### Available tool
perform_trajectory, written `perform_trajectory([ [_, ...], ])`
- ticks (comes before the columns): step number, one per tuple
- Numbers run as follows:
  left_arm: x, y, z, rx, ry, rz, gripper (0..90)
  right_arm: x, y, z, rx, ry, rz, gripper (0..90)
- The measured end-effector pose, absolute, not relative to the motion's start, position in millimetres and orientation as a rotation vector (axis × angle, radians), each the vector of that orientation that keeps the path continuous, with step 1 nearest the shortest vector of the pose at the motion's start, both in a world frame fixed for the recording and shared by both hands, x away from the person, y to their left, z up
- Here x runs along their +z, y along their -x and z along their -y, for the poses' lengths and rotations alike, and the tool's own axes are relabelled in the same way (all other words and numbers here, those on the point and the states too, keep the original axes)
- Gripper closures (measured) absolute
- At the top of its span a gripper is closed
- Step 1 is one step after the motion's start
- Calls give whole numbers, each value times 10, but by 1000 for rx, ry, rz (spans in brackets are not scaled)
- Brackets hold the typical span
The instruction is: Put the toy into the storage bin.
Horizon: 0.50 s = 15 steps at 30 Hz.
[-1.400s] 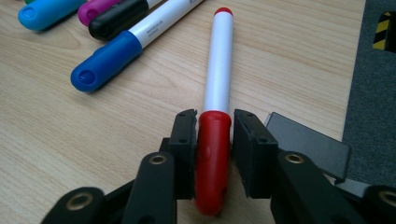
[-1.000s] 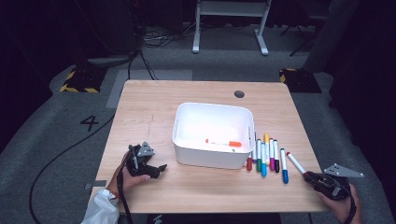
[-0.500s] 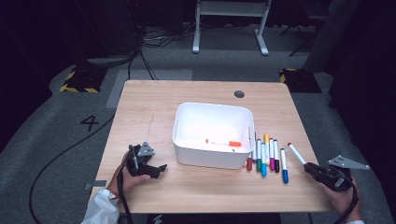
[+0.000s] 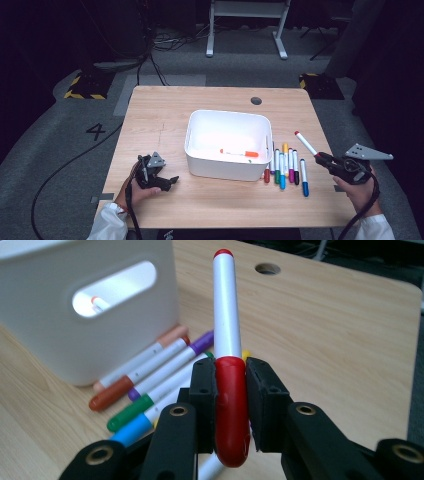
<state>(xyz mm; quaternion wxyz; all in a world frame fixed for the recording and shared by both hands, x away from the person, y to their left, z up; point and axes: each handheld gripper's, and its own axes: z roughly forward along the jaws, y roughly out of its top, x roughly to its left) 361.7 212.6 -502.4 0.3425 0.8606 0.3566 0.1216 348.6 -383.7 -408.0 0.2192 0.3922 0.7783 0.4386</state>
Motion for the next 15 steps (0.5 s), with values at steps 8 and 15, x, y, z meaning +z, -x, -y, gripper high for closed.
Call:
perform_trajectory([
  [8,-5024,-3618,-2127,316,-2237,-927,137,-3790,-3719,3504,1254,-964,-2200,752],
  [15,-5024,-3618,-2127,316,-2238,-927,137,-3613,-3869,3226,1269,-859,-2236,752],
])
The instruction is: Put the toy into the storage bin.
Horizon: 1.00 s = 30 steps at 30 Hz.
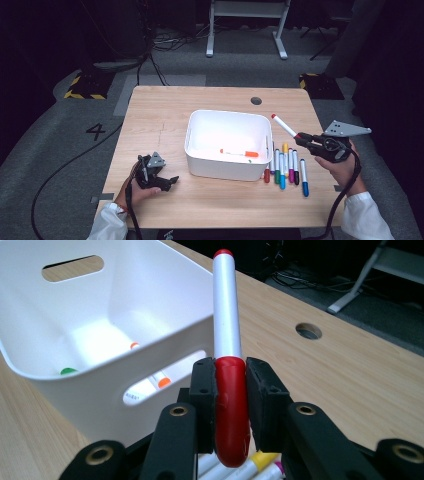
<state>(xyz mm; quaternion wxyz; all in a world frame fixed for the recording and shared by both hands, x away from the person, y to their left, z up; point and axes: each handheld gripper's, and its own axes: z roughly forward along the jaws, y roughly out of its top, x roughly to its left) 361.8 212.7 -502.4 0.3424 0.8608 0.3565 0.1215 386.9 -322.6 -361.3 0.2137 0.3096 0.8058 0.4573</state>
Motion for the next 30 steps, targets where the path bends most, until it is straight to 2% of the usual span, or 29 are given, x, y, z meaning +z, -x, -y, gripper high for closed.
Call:
perform_trajectory([
  [12,-5024,-3618,-2127,316,-2238,-927,138,-3397,-4064,2776,1305,-729,-2296,751],
  [30,-5025,-3617,-2126,316,-2237,-926,138,-3494,-4351,1886,1159,-508,-2526,751],
])
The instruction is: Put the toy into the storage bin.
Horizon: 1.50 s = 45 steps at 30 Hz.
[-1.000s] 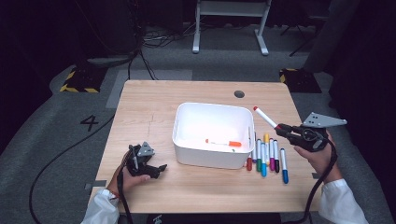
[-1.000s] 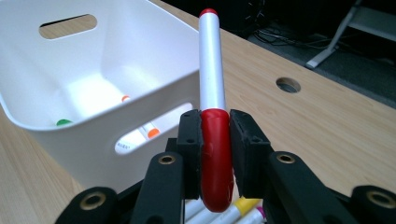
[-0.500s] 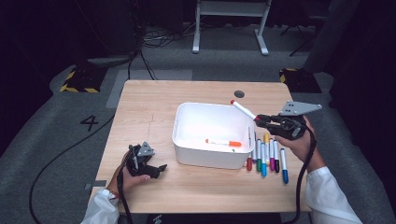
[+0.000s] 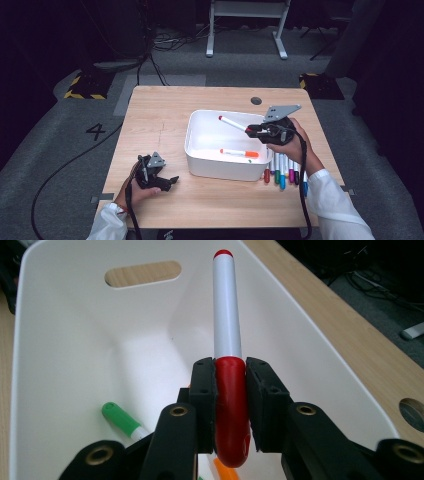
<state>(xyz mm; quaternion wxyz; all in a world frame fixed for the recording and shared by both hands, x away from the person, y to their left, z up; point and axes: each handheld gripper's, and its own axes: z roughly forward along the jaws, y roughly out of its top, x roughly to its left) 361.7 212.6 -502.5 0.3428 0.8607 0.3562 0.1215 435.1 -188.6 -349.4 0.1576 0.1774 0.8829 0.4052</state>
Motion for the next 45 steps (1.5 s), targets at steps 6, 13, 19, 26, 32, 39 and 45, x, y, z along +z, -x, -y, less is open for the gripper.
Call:
perform_trajectory([
  [6,-5026,-3615,-2127,306,-2237,-921,138,-3596,-4435,1669,1057,-461,-2617,751],
  [13,-5028,-3616,-2127,306,-2237,-918,138,-3646,-4480,1534,932,-430,-2692,751],
  [19,-5028,-3616,-2127,306,-2237,-918,138,-3667,-4436,1510,890,-360,-2734,751],
  [26,-5027,-3616,-2127,306,-2237,-918,138,-3700,-4270,1484,867,-286,-2773,750],
  [32,-5027,-3616,-2127,306,-2237,-918,138,-3685,-4137,1447,824,-243,-2811,750],
  [39,-5027,-3616,-2127,306,-2237,-918,138,-3677,-4076,1460,854,-240,-2848,749],
  [45,-5028,-3616,-2127,306,-2237,-918,138,-3694,-4073,1477,867,-227,-2861,740],
])
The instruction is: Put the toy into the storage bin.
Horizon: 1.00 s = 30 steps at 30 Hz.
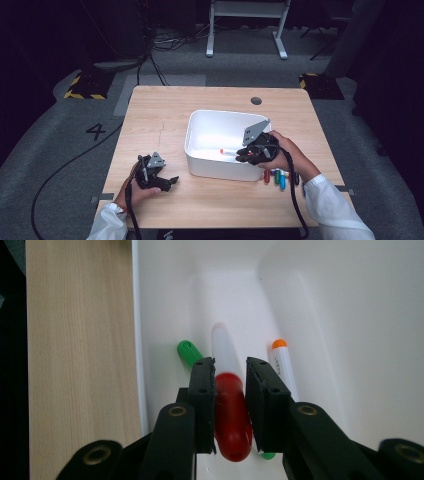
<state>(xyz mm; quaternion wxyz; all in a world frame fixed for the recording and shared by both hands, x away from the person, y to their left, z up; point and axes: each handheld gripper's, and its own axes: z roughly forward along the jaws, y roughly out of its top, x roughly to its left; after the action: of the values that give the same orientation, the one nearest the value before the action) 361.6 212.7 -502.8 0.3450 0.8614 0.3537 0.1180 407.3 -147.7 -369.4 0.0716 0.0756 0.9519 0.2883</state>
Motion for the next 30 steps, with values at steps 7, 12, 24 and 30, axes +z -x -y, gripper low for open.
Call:
perform_trajectory([
  [7,-5027,-3616,-2127,307,-2237,-918,138,-3602,-4078,1600,930,-298,-2755,556],
  [12,-5028,-3616,-2127,306,-2236,-919,138,-3469,-4039,1844,1017,-403,-2661,494],
  [24,-5027,-3615,-2126,307,-2236,-919,138,-3328,-3776,2603,1089,-631,-2431,345],
  [30,-5027,-3615,-2126,307,-2236,-919,138,-3461,-3603,2933,1037,-711,-2381,343],
])
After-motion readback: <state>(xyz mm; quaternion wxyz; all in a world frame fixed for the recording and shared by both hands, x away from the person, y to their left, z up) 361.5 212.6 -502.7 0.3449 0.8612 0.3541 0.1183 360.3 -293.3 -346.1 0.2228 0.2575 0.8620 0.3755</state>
